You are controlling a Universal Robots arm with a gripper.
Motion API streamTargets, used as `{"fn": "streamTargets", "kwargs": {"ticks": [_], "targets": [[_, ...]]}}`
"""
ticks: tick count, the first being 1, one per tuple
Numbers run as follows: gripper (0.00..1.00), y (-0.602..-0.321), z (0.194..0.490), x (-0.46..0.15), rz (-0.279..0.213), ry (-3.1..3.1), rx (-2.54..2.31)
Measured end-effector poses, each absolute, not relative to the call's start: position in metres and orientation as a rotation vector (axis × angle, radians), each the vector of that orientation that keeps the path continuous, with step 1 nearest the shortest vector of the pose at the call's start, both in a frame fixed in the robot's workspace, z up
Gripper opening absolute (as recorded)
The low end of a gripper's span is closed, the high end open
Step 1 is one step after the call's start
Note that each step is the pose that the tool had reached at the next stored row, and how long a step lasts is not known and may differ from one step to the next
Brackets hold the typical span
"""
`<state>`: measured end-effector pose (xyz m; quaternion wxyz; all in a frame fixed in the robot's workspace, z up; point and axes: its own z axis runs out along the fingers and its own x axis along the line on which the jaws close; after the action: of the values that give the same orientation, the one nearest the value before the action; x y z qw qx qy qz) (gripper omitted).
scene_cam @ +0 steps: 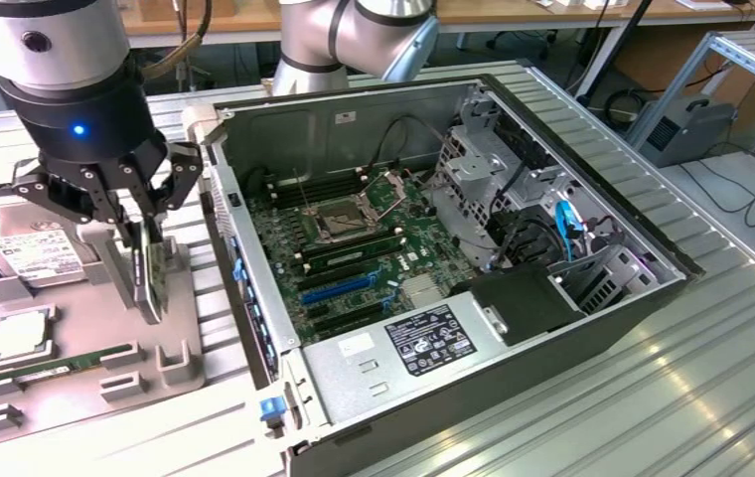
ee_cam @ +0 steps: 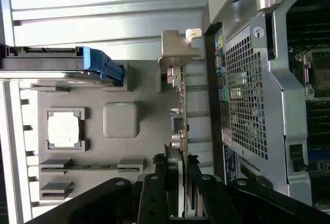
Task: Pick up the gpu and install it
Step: 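Pick up the gpu and move the gpu toward the slot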
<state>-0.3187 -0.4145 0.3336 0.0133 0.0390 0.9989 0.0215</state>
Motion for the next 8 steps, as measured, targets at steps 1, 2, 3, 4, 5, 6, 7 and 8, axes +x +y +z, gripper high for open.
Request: {"fn": "streamTargets", "kwargs": {"ticks": [1, 2, 3, 4, 5, 6, 7, 8], "targets": [[0.27, -0.415, 0.343, -0.319, 0.067, 3.112, 0.121], [0.27, -0.415, 0.349, -0.319, 0.067, 3.112, 0.121], [0.27, -0.415, 0.355, -0.319, 0.067, 3.112, 0.121], [0.27, -0.415, 0.361, -0.319, 0.067, 3.112, 0.121], [0.27, -0.415, 0.365, -0.319, 0.067, 3.112, 0.121], [0.27, -0.415, 0.369, -0.319, 0.067, 3.112, 0.121], [0.27, -0.415, 0.370, -0.319, 0.067, 3.112, 0.121], [0.27, -0.415, 0.372, -0.319, 0.067, 3.112, 0.121]]}}
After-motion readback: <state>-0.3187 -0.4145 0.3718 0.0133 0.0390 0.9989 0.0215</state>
